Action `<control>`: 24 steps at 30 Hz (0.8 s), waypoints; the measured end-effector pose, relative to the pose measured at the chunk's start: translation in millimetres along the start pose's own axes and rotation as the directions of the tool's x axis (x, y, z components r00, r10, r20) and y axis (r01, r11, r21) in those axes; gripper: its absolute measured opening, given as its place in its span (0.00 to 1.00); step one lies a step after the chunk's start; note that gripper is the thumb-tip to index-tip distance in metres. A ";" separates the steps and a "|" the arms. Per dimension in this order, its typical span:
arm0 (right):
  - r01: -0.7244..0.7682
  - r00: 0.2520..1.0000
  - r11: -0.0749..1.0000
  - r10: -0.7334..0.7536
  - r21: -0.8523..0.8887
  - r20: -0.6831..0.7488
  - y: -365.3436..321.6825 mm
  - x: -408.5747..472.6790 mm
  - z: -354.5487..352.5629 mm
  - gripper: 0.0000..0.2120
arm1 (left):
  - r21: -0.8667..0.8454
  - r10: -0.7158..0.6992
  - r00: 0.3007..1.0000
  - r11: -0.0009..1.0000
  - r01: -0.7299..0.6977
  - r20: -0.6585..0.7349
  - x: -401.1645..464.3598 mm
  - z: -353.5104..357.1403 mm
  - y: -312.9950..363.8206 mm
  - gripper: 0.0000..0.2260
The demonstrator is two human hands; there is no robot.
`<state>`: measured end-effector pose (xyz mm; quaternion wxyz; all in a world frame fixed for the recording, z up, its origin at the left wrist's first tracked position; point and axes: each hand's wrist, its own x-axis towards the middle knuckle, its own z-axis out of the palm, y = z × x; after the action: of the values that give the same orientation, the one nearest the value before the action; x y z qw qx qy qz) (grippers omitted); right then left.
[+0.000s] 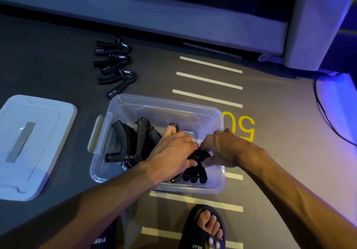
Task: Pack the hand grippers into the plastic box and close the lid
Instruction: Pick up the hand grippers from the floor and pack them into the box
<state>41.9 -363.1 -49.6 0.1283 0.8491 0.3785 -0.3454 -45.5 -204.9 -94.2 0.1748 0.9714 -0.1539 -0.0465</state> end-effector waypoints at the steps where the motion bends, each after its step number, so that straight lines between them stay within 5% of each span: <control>1: -0.005 1.000 1.000 0.005 0.015 -0.003 1.6 0.8 -1.4 0.15 | -0.009 0.009 1.000 1.000 -0.009 0.004 -0.5 1.0 -1.9 0.20; 14: -0.042 0.999 0.988 0.041 0.147 0.013 -0.2 -4.5 -4.6 0.22 | -0.035 0.069 0.998 0.997 -0.069 -0.011 -5.4 7.2 -11.7 0.22; 24: -0.039 0.996 0.973 0.058 0.229 -0.075 -4.6 -17.7 -3.6 0.18 | -0.093 0.083 0.956 0.989 -0.113 -0.281 -22.4 4.8 -18.0 0.13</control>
<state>31.9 -368.1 -34.7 0.0234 0.8805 0.3205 -0.3485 -62.4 -183.3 -104.3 0.2490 0.9486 -0.1733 0.0901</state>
